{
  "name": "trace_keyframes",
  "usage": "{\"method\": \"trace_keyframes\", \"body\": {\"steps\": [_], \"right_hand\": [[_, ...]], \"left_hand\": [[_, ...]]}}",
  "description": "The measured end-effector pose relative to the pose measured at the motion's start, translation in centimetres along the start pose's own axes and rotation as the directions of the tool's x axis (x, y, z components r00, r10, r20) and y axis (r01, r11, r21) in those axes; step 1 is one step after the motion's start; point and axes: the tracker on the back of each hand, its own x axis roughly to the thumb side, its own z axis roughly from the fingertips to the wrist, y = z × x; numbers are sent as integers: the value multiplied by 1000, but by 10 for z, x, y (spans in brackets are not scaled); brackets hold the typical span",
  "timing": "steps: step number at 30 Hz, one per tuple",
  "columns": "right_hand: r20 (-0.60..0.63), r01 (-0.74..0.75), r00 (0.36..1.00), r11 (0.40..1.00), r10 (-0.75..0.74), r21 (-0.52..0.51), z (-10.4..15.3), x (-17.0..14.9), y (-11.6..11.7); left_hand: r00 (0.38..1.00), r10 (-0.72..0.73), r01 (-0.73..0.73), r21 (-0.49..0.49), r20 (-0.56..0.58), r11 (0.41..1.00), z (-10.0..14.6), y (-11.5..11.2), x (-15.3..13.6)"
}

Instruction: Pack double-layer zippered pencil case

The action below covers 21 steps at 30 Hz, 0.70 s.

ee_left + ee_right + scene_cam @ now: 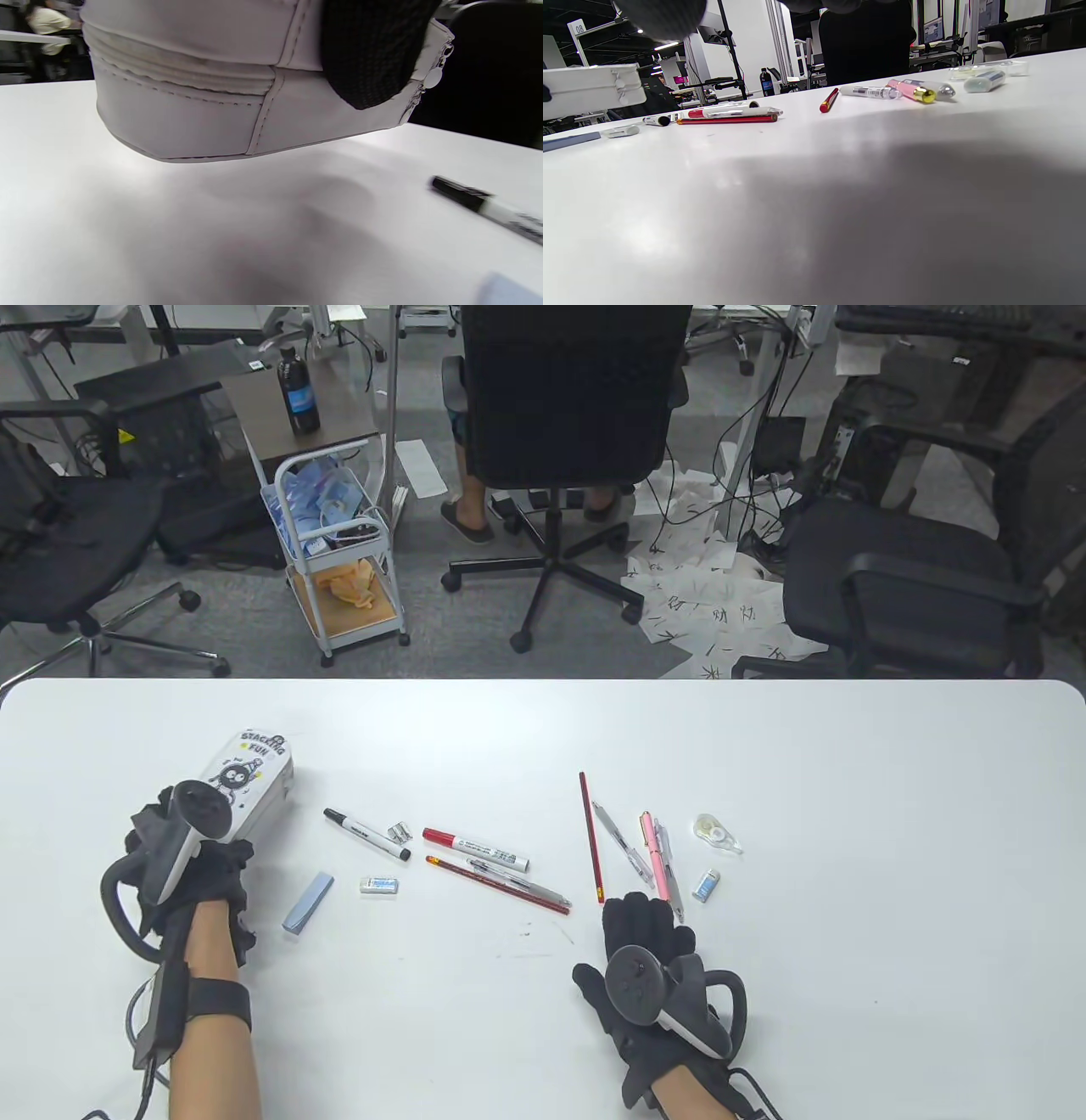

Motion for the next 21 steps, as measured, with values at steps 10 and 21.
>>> {"method": "trace_keyframes", "body": {"steps": [10, 21], "right_hand": [[-24, 41, 999, 999, -40, 22, -1, -3, -3], [-21, 39, 999, 982, -36, 185, 0, 6, 9]], "left_hand": [[821, -39, 25, 32, 569, 999, 112, 15, 72], [713, -31, 125, -83, 700, 989, 207, -56, 129]]}}
